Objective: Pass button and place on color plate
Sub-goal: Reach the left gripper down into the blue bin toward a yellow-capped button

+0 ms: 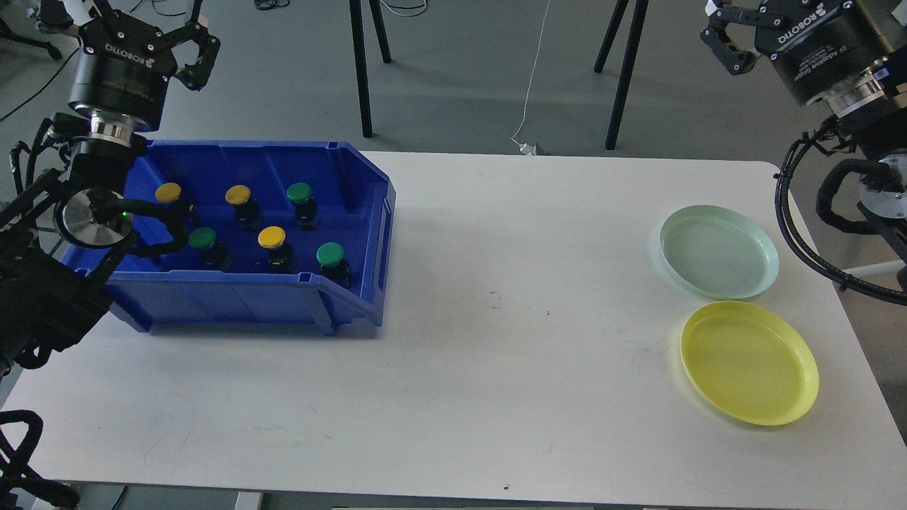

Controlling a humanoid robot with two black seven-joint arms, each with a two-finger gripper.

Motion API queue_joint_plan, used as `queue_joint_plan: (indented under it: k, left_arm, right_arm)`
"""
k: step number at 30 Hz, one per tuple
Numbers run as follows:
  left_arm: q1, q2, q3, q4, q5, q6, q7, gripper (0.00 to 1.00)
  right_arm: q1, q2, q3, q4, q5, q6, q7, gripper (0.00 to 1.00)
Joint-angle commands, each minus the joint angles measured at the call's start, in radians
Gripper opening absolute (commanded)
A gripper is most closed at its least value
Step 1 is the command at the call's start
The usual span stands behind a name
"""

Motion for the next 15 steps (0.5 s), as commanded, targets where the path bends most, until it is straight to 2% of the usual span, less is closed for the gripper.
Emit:
queue_joint_plan:
  k: [1,4,8,12,15]
  left_arm:
    - [-0.025,0.068,0.051,-0.101,0.092,0.0,0.0,1.0]
    - [-0.103,0.138,0.207,-0.135,0.195,0.0,0.0,1.0]
    - [-0.301,0.269,0.528,-0.144,0.257,0.0,0.0,1.0]
    - [-0.467,0.301,0.746,-0.142,0.37,0.0,0.0,1.0]
    - [-0.553,0.3,0.902,-0.142,0.513,0.0,0.0,1.0]
  right_arm:
    - [-0.048,-0.023,0.049,0.002,0.0,0.0,0.001,0.99]
    - [-0.077,-0.041,0.08,0.008,0.0,0.0,0.001,0.99]
    - [-0.124,-0.088,0.109,0.008,0.0,0.0,0.001,0.99]
    - [-0.177,-0.126,0.115,0.042,0.002,0.0,0.009,0.99]
    - [-0.227,-0.157,0.152,0.097,0.002,0.0,0.035,0.99]
